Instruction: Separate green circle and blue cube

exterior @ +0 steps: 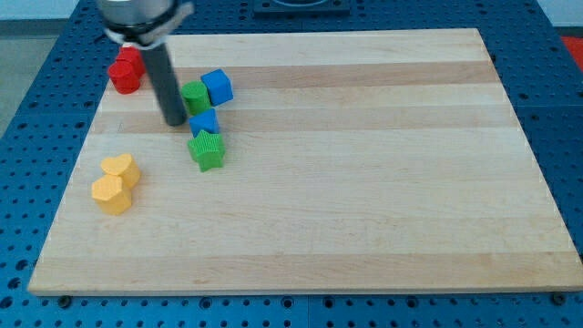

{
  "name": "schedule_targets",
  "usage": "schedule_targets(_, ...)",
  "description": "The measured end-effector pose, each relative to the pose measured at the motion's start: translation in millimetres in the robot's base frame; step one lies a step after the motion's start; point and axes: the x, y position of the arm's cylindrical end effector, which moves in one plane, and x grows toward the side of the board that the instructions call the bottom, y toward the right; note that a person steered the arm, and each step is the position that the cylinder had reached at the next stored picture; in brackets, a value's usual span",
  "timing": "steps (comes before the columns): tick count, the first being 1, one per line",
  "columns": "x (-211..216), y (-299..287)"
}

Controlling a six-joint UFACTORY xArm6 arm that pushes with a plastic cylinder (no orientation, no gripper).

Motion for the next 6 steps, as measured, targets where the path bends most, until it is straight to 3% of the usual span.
schedule_targets(1, -4.0, -49.1)
schedule_targets(3, -64.4, 5.8)
schedule_targets(4, -70.3, 41.1)
schedule_targets(6, -28.1, 83.4)
